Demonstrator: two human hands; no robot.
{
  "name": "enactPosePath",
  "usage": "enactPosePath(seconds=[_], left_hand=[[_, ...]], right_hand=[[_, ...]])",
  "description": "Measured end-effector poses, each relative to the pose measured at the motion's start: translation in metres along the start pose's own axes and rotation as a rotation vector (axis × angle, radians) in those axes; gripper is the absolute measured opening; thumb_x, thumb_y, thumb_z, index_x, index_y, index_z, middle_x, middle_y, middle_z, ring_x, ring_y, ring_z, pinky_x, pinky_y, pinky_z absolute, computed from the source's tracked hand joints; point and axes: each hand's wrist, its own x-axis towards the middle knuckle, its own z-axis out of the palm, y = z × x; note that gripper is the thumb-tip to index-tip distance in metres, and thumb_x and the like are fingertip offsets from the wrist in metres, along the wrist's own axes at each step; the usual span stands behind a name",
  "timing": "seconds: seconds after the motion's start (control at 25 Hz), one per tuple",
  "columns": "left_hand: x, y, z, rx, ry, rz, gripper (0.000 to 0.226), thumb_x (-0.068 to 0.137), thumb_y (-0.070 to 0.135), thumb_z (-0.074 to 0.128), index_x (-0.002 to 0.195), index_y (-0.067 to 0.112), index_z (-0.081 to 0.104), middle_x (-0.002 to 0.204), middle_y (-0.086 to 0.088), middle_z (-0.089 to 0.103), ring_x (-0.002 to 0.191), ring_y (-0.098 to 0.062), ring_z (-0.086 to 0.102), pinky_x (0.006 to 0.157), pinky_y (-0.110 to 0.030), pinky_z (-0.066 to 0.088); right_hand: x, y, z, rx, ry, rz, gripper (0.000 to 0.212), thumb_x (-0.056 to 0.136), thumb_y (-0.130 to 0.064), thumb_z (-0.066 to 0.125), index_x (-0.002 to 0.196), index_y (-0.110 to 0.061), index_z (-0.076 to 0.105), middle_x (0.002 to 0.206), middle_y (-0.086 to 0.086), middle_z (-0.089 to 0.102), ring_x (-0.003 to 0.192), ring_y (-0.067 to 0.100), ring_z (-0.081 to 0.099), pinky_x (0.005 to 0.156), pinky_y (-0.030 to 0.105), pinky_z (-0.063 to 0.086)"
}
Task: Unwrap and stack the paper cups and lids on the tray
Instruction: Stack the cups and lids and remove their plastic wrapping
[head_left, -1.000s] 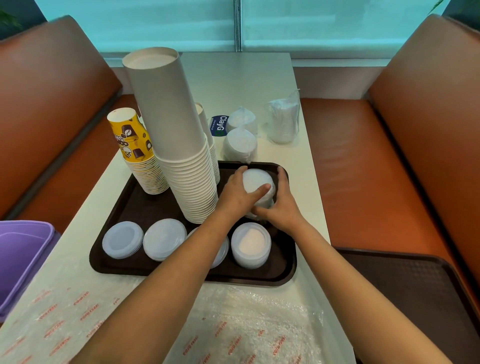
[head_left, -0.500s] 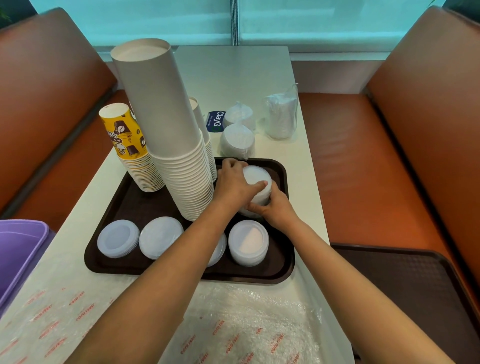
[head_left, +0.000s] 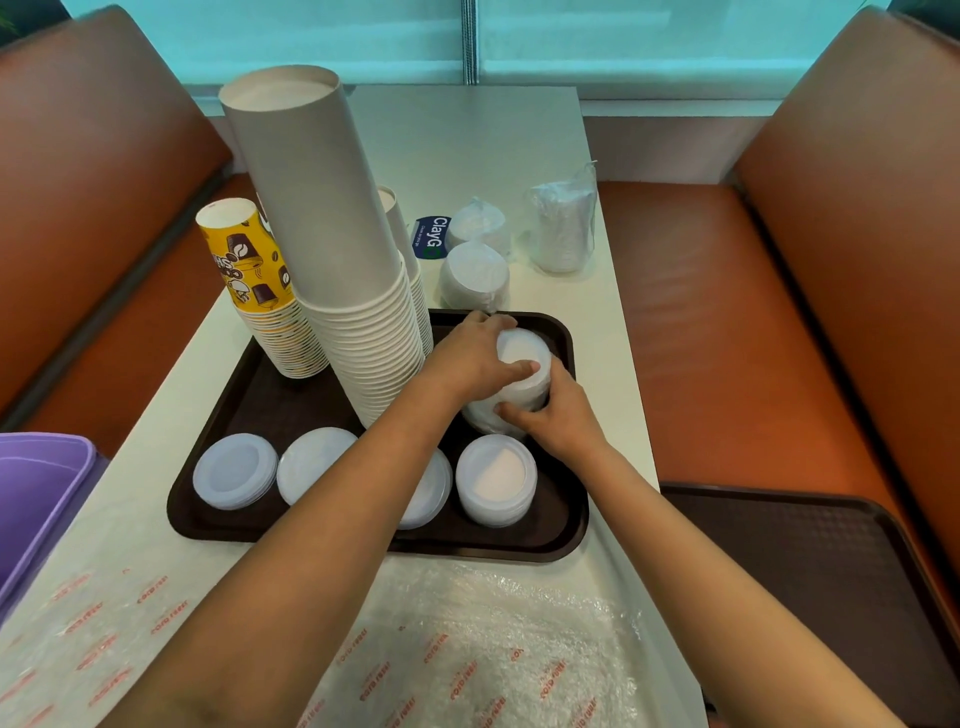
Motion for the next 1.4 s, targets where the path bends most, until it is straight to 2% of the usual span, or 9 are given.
enactPosePath(seconds=[0.16,0.44,0.72,0.8,0.92,1.04,1.12,1.24,1.4], left_hand=[[0.001,-0.001,-0.004,-0.013,-0.025,0.006,0.066,0.079,0.043,0.07,0.134,0.019,0.043,0.137,-0.003,0.044,0.124,-0.02,0.044,0.1,-0.032,0.035],[-0.002,-0.006,-0.007,-0.035,0.012,0.022,0.062,0.07,0.039,0.08,0.117,0.016,0.048,0.123,-0.002,0.047,0.103,-0.014,0.045,0.091,-0.029,0.038],[-0.011,0.0,-0.012,0.032,0.069,0.138,0.058,0.071,0.039,0.078,0.115,0.022,0.044,0.11,0.003,0.056,0.105,-0.021,0.053,0.092,-0.041,0.042],[-0.013,0.002,-0.013,-0.071,0.045,0.132,0.057,0.08,0.029,0.072,0.127,0.023,0.041,0.123,-0.003,0.055,0.115,-0.021,0.05,0.097,-0.033,0.039],[-0.023,0.007,-0.016,-0.349,0.105,0.063,0.047,0.088,0.015,0.059,0.133,0.018,0.044,0.129,-0.007,0.053,0.116,-0.017,0.05,0.091,-0.021,0.037],[-0.041,0.007,-0.022,-0.533,0.221,0.077,0.029,0.087,0.017,0.06,0.116,0.014,0.057,0.109,-0.003,0.063,0.104,-0.018,0.059,0.09,-0.029,0.046],[-0.064,0.001,-0.02,-0.572,0.269,0.137,0.02,0.087,0.014,0.061,0.106,0.017,0.059,0.095,0.009,0.063,0.091,-0.006,0.059,0.084,-0.019,0.045],[-0.103,-0.015,0.001,-0.432,0.333,0.276,0.019,0.085,0.005,0.06,0.102,0.012,0.065,0.093,0.008,0.065,0.086,-0.005,0.06,0.076,-0.007,0.042],[-0.125,-0.047,0.039,-0.094,0.192,0.485,0.027,0.078,0.008,0.044,0.1,0.014,0.06,0.106,-0.002,0.065,0.11,-0.013,0.052,0.099,-0.023,0.039]], right_hand=[[0.0,-0.003,0.002,-0.138,-0.02,0.025,0.101,0.061,-0.036,0.087,0.142,-0.024,0.028,0.133,-0.001,0.052,0.117,0.016,0.052,0.09,0.024,0.042],[-0.001,-0.004,0.004,-0.152,-0.009,-0.002,0.088,0.063,-0.033,0.085,0.137,-0.027,0.038,0.125,-0.003,0.058,0.11,0.016,0.056,0.083,0.025,0.042],[-0.002,-0.005,0.003,-0.171,-0.012,0.024,0.089,0.064,-0.034,0.084,0.138,-0.025,0.036,0.124,-0.002,0.058,0.109,0.018,0.057,0.081,0.025,0.041],[-0.002,-0.004,0.003,-0.177,-0.014,0.031,0.09,0.064,-0.035,0.084,0.139,-0.026,0.035,0.125,-0.002,0.058,0.111,0.019,0.056,0.084,0.026,0.043],[-0.001,-0.003,0.002,-0.161,-0.008,0.04,0.091,0.063,-0.034,0.084,0.139,-0.027,0.035,0.125,-0.003,0.058,0.112,0.02,0.056,0.086,0.029,0.044],[-0.001,-0.006,0.0,-0.161,-0.006,0.044,0.09,0.063,-0.031,0.084,0.139,-0.027,0.035,0.125,-0.004,0.057,0.11,0.017,0.055,0.085,0.029,0.043],[-0.002,-0.006,0.001,-0.15,-0.001,0.05,0.087,0.064,-0.028,0.083,0.138,-0.027,0.036,0.124,-0.006,0.057,0.108,0.013,0.054,0.084,0.025,0.04],[-0.003,-0.005,0.002,-0.144,0.009,0.047,0.085,0.065,-0.033,0.085,0.136,-0.026,0.039,0.128,-0.005,0.057,0.115,0.016,0.054,0.087,0.024,0.04],[-0.002,-0.004,0.002,-0.169,0.018,0.037,0.089,0.064,-0.03,0.085,0.139,-0.023,0.037,0.134,0.0,0.054,0.122,0.021,0.05,0.091,0.025,0.037]])
